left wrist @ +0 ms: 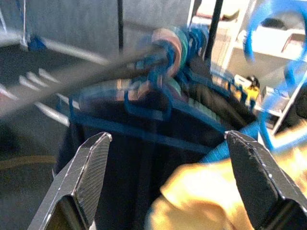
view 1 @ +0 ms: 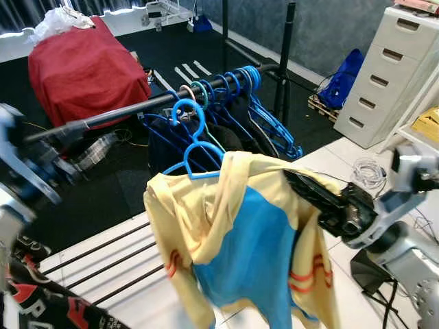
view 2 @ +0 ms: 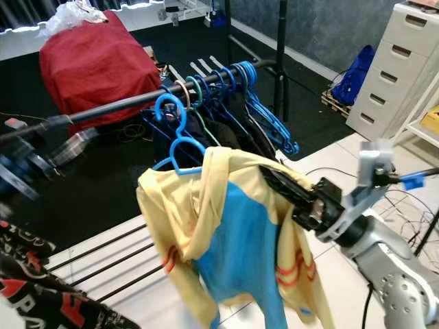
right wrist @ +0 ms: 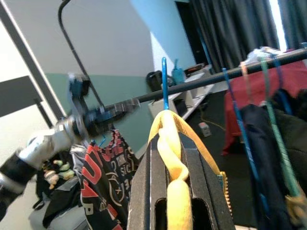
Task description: Hang hanger
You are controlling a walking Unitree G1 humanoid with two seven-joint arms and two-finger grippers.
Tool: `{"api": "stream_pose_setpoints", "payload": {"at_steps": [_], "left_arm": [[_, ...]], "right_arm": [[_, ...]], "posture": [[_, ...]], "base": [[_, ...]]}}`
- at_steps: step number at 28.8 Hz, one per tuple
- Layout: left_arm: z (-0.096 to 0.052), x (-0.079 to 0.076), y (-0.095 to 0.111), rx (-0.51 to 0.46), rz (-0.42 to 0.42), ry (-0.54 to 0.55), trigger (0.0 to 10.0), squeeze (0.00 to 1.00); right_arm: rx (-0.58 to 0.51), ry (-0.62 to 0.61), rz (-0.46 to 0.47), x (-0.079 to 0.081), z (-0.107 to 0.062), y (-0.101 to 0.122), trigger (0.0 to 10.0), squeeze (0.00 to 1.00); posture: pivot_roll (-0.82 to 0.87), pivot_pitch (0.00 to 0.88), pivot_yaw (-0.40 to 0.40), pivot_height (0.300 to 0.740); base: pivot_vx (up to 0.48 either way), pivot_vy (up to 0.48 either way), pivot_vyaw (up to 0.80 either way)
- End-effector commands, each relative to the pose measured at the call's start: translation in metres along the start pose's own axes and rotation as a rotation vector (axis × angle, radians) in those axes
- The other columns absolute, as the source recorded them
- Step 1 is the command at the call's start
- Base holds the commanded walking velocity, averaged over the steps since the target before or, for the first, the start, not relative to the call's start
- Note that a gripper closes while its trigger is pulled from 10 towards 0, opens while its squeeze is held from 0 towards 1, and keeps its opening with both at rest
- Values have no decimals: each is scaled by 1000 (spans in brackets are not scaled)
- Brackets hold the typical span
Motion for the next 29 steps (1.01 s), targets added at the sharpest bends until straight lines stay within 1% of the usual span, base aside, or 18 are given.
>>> {"api": "stream_pose_setpoints", "payload": {"at_steps": [1, 2, 3, 5, 8, 9, 10, 11, 13, 16, 17, 18, 19, 24, 26, 27, 28, 29], "left_arm": [[-4, -3, -6, 15, -14, -7, 10000, 0], [-3, -7, -8, 10, -37, -24, 10000, 0], [-3, -7, -8, 10, -37, -24, 10000, 0], [1, -22, -8, -11, -101, -105, 10000, 0], [2, -25, -7, -19, -118, -129, 10000, 0], [3, -28, -5, -27, -133, -156, 10000, 0], [3, -31, -3, -33, -143, -175, 10000, 0], [3, -31, -3, -33, -143, -175, 10000, 0], [3, -37, 0, -54, -166, -208, 10000, 0], [3, -42, 1, -66, -182, -227, 10000, 0], [3, -47, 0, -67, -192, -249, 10000, 0], [3, -47, 0, -67, -192, -249, 10000, 0], [3, -52, -1, -60, -198, -273, 10000, 0], [2, -55, -3, -51, -202, -289, 10000, 0], [1, -57, -3, -40, -202, -299, 10000, 0], [0, -57, -2, -29, -201, -309, 10000, 0], [0, -57, -2, -29, -201, -309, 10000, 0], [-2, -56, -1, -19, -200, -313, 10000, 0]], "right_arm": [[-37, 52, -6, 7, 4, 4, 10000, 0], [-37, 67, 2, 9, 4, 4, 10000, 0], [-37, 67, 2, 9, 4, 4, 10000, 0], [-34, 171, 44, 21, 3, 6, 10000, 0], [-36, 204, 57, 25, 3, 7, 10000, 0], [-40, 241, 69, 29, 3, 8, 10000, 0], [-42, 268, 80, 32, 3, 9, 10000, 0], [-42, 268, 80, 32, 3, 9, 10000, 0], [-47, 302, 95, 36, 2, 9, 10000, 0], [-50, 304, 96, 36, 2, 9, 10000, 0], [-57, 303, 96, 36, 2, 9, 10000, 0], [-57, 303, 96, 36, 2, 9, 10000, 0], [-62, 293, 86, 34, 2, 9, 10000, 0], [-66, 283, 76, 33, 2, 10, 10000, 0], [-76, 264, 60, 29, 1, 14, 10000, 0], [-104, 249, 41, 26, -1, 20, 10000, 0], [-104, 249, 41, 26, -1, 20, 10000, 0], [-138, 228, 28, 22, -2, 28, 10000, 0]], "posture": [[-65, 125, 66, 740], [-65, 125, 66, 740], [-65, 125, 66, 740], [-64, 123, 66, 740], [-63, 126, 66, 740], [-63, 136, 68, 740], [-61, 131, 67, 740], [-61, 131, 67, 740], [-59, 117, 66, 740], [-57, 117, 66, 740], [-56, 115, 64, 740], [-56, 115, 64, 740], [-56, 115, 64, 740], [-56, 114, 68, 740], [-56, 115, 69, 740], [-54, 115, 74, 740], [-54, 115, 74, 740], [-55, 116, 75, 740]], "base": [[0, 0, 794], [0, 0, 794], [0, 0, 794], [0, 0, 794], [0, 0, 794], [0, 0, 794], [0, 0, 794], [0, 0, 794], [0, 0, 794], [0, 0, 794], [0, 0, 794], [0, 0, 794], [0, 0, 794], [0, 0, 794], [0, 0, 794], [0, 0, 788], [0, 0, 788], [0, 0, 0]]}}
Point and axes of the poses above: a point about 5 cm out from each wrist's last joint towards the gripper, its own z axis pointing out of the wrist towards the gripper, its own y axis along the axis of the wrist's last joint, x = y × z, the point moved 1 cm from there along z, pointing out of the wrist towards the gripper, and after that the axes turned 5 degrees about -z, right-handed, at the moved point
